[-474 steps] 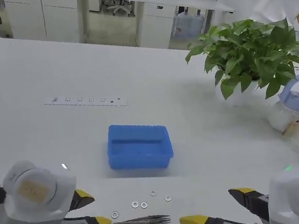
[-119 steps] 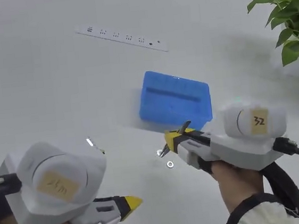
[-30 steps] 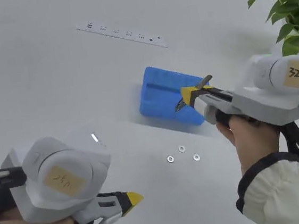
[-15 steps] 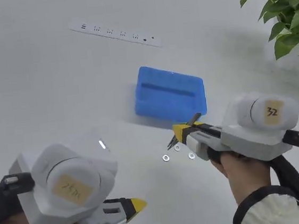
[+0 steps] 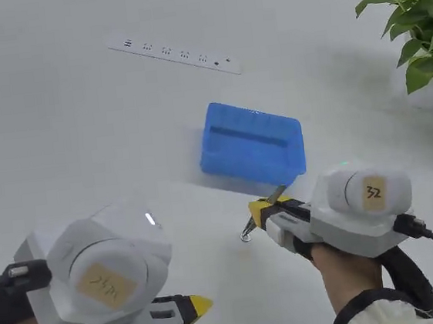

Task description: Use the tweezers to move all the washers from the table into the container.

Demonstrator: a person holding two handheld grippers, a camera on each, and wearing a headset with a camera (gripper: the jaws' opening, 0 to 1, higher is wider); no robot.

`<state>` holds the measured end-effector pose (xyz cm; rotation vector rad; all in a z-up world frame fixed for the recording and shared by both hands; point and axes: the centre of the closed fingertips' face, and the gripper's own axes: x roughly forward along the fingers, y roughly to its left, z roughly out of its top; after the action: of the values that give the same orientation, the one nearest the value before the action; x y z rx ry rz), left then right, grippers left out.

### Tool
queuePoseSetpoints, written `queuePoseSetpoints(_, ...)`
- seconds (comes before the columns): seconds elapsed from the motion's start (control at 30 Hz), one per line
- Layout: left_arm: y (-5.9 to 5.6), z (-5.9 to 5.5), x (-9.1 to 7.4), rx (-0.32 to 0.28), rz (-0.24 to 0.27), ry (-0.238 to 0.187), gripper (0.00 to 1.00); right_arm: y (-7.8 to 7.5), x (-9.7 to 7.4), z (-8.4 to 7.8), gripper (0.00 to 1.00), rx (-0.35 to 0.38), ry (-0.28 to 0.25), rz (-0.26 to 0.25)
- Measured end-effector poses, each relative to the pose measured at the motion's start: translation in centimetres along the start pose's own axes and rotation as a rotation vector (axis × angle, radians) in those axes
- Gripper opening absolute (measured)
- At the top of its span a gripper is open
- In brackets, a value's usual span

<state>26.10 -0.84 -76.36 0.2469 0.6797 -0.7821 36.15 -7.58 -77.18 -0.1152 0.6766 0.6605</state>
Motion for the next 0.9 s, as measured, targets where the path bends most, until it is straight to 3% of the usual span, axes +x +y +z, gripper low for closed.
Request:
queuePoseSetpoints(0.07,-0.06,0.01,0.06,-0.001,-0.002,-0.001,0.62,0.23,0.0,0.02,0.04,-0.048,-0.014,0.004)
queuePoseSetpoints(0.2,-0.11,0.03,0.05,0.003,-0.003,-0.002,0.61,0.31,-0.06,-0.01,0.04,-0.055,-0.005,0.004)
queuePoseSetpoints(0.9,0.1,-0.32,-0.07,0.005,0.004,0.007,0.61,-0.2,-0.01,0.04,0.04,-0.042,-0.015,-0.011)
